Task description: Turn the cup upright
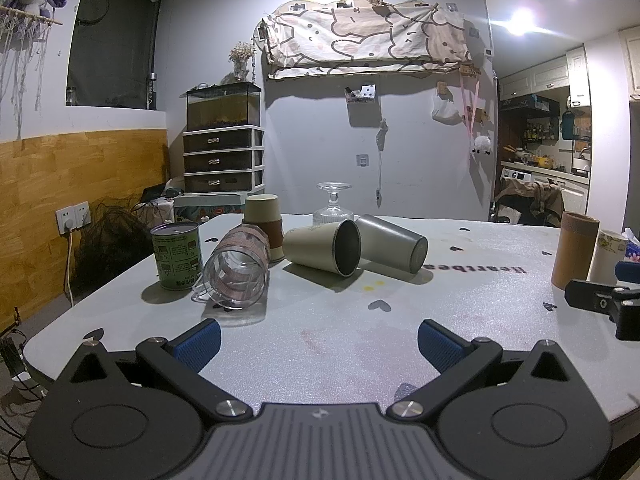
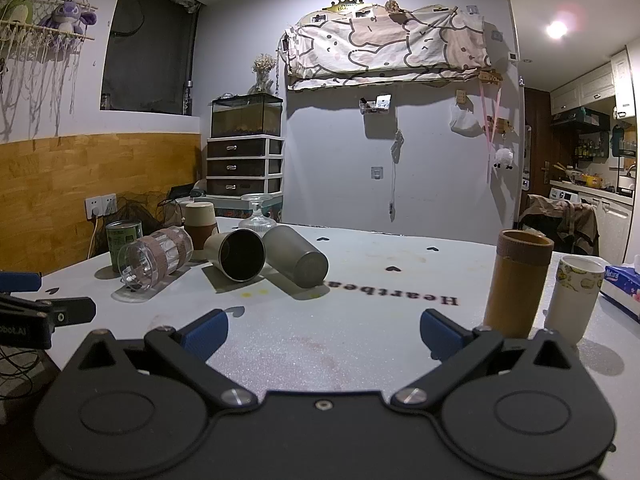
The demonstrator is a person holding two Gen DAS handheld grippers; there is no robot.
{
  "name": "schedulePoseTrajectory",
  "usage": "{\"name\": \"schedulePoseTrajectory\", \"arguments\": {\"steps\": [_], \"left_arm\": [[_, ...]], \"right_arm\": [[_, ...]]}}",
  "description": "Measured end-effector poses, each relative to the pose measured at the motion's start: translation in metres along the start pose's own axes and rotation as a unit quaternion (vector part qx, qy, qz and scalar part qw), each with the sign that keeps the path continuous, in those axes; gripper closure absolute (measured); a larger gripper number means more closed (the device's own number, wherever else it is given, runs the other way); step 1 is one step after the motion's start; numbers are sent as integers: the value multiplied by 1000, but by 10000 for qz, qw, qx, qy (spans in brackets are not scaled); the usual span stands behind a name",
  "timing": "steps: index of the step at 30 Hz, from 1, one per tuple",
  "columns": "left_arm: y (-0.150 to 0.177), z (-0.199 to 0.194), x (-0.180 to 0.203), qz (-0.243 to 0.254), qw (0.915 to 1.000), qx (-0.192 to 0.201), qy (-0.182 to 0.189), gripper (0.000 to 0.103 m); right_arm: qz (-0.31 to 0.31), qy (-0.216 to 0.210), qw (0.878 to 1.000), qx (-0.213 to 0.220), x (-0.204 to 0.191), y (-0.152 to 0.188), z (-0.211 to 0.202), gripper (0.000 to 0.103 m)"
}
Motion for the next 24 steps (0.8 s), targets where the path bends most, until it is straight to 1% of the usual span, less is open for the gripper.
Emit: {"name": "schedulePoseTrajectory", "arguments": {"steps": [3, 5, 10, 14, 19, 21, 24], "left_arm": [[1, 1, 0, -2, 10000, 9, 89, 0], [0, 8, -2, 46, 10000, 28, 73, 0], [-6, 18, -5, 69, 10000, 68, -8, 0], [-21, 33, -14, 232, 9994, 153, -203, 0], [-48, 67, -25, 483, 9981, 90, -359, 0], [-59, 84, -29, 590, 9975, -26, -385, 0], [-76, 115, -35, 633, 9964, -240, -517, 0]], "right_arm": [[10, 33, 10000, 6, 1, -4, -8, 0], [12, 58, 10000, 13, 1, -4, -10, 0], [51, 48, 9999, 77, 1, -4, -18, 0], [81, -1, 9999, 128, -4, -1, -21, 0], [106, -80, 9998, 175, -8, -1, -24, 0], [107, -111, 9997, 182, -9, 0, -25, 0], [120, -146, 9997, 175, -10, 2, -26, 0]]}}
Point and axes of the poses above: each gripper's, at about its wrist camera, not at the fingertips, and z roughly the way its jaws point, x to its right, y to its underside, the point moved 5 cm from there along z, roughly the way its jaws point, and after that the axes turned 11 degrees about -z, right-handed, at the moved point
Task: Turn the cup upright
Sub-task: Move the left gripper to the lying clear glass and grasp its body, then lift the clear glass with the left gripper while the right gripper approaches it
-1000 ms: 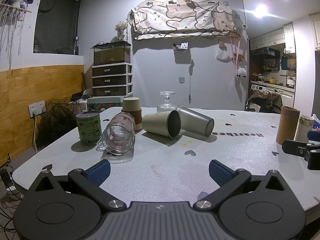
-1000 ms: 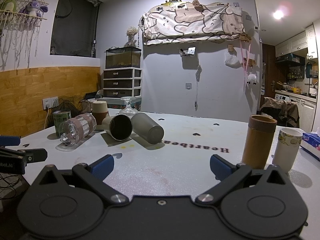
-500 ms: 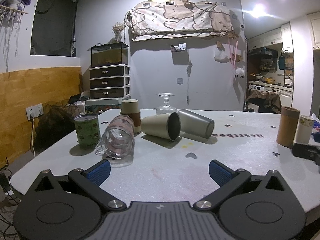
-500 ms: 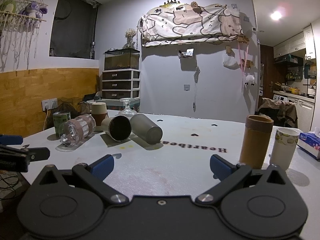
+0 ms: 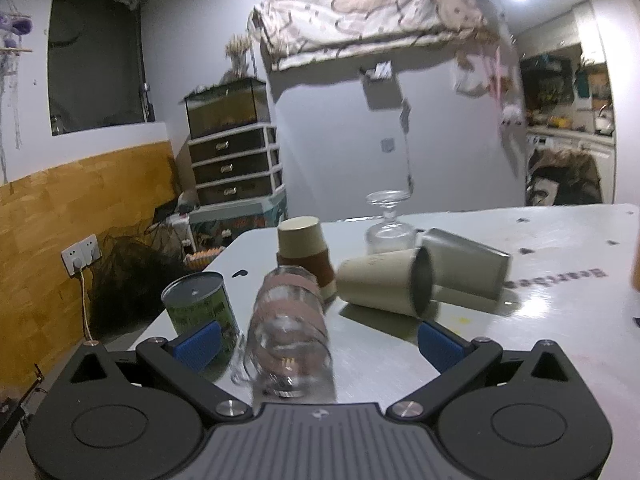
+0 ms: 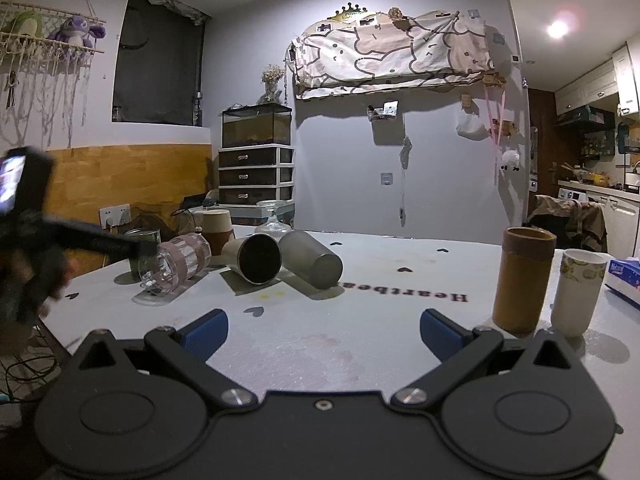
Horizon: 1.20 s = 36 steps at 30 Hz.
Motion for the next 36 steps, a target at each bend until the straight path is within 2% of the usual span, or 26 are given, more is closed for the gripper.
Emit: {"name": "schedulePoseTrajectory", "arguments": {"steps": [6, 12, 15, 17, 19, 29, 36], "left_arm": [[-17, 50, -4, -30, 9990, -438, -87, 1], [-14, 92, -6, 55, 9946, -966, -386, 2], [-7, 109, -13, 5, 9905, -1239, -597, 13], [-2, 113, -18, -134, 9885, -1392, -567, 20], [0, 110, -20, -152, 9887, -1355, -617, 31], [19, 66, -21, 45, 9916, -1235, -369, 32], [47, 8, 2, 558, 9936, -969, 179, 33]], "right_arm": [[36, 1, 10000, -16, 2, 2, -1, 0], [42, -23, 10000, -25, 1, 3, -1, 0], [43, -23, 10000, -31, 0, 3, -1, 0], [42, -17, 10000, -33, 1, 4, -1, 0], [46, -5, 10000, -44, 2, 4, -1, 0], [96, 15, 10000, -13, 3, 4, -2, 0], [145, 60, 9999, 16, 7, 3, -5, 0]]}}
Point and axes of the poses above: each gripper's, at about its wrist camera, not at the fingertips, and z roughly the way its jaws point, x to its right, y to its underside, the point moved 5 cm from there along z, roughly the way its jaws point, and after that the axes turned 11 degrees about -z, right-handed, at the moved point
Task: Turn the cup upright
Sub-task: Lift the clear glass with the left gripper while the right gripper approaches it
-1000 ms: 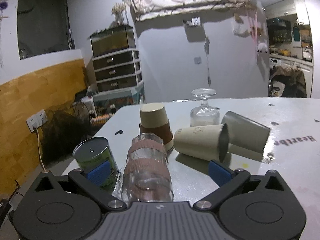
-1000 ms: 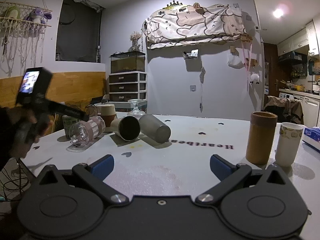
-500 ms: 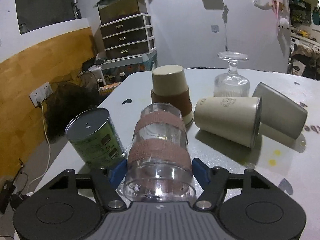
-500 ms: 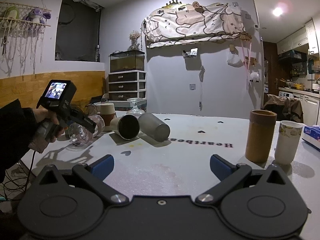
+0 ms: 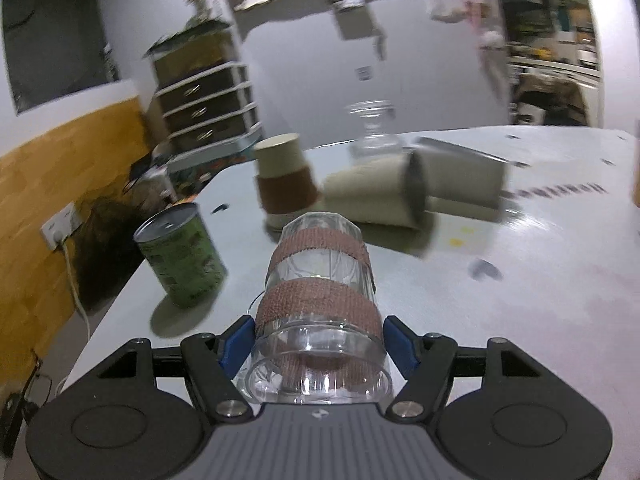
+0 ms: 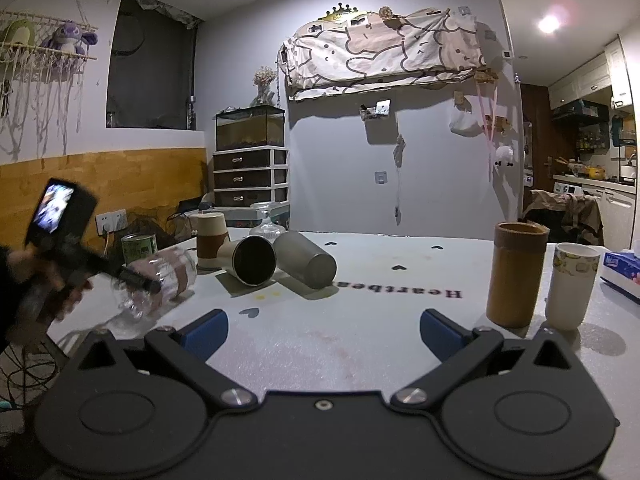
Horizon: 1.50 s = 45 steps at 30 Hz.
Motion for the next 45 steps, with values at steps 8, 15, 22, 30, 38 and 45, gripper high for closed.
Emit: {"name": "schedulePoseTrajectory", "arguments": {"steps": [8, 15, 22, 30, 38, 45], "left_arm": [[35, -49, 48, 629, 9954, 291, 655, 33], [48, -92, 99, 1195, 9770, 803, 1573, 45], [51, -83, 111, 1156, 9790, 847, 1452, 40], [55, -71, 91, 806, 9856, 528, 1386, 19], [60, -60, 72, 402, 9905, 314, 1277, 15], [59, -51, 68, -39, 9931, 265, 1141, 12]], "right_arm": [[25, 78, 10000, 4, 4, -5, -1, 0], [71, 122, 9999, -77, 11, -12, 5, 0], [138, 15, 9995, -288, 14, -25, 32, 0], [481, -329, 9960, -681, 10, -31, 76, 0], [274, -663, 9925, -990, -18, -41, 114, 0], [37, -1066, 9859, -1286, -64, -66, 169, 0]]}}
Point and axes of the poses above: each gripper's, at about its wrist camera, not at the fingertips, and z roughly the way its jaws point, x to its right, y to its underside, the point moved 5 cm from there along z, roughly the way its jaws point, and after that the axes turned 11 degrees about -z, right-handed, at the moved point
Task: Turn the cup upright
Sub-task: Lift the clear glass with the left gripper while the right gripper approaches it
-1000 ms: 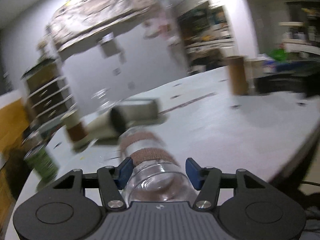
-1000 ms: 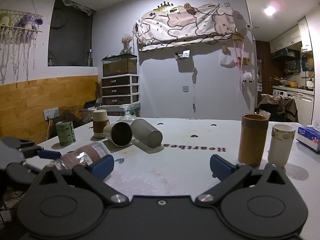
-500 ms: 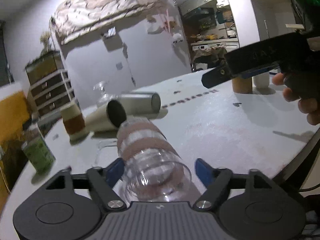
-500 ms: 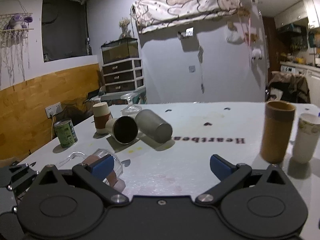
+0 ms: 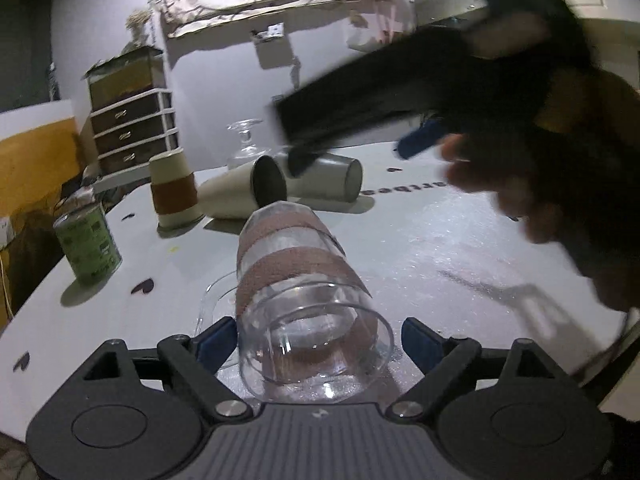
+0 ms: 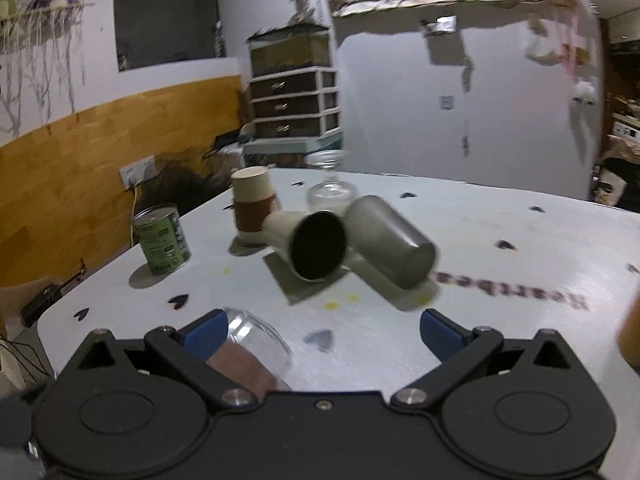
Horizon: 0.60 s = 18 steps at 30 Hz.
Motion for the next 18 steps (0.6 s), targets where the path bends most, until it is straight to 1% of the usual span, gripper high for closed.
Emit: {"name": "schedulePoseTrajectory", "arguments": {"steps": [3, 6, 9, 11, 12, 15, 18], "left_arm": [[4, 2, -1, -88, 9999, 2, -100, 11], [7, 1, -6, -198, 9998, -43, -73, 11], [8, -1, -13, -288, 9995, -22, -139, 11], [8, -2, -19, -373, 9991, -8, -186, 11], [8, -2, -22, -408, 9989, 3, -229, 11], [7, -1, -31, -561, 9980, -10, -283, 11], [7, 0, -36, -654, 9970, 10, -408, 11]], "right_arm": [[-18, -137, 9997, -215, -15, -15, 30, 0], [-51, -341, 9981, -510, -32, -20, 60, 0], [-207, -366, 9955, -846, -46, -18, 85, 0], [-295, -308, 9930, -1100, -49, -13, 98, 0], [-326, -259, 9921, -1185, -48, -12, 103, 0], [-204, -310, 9918, -1221, -39, -10, 101, 0], [-259, -139, 9925, -1184, -26, -9, 90, 0]]}}
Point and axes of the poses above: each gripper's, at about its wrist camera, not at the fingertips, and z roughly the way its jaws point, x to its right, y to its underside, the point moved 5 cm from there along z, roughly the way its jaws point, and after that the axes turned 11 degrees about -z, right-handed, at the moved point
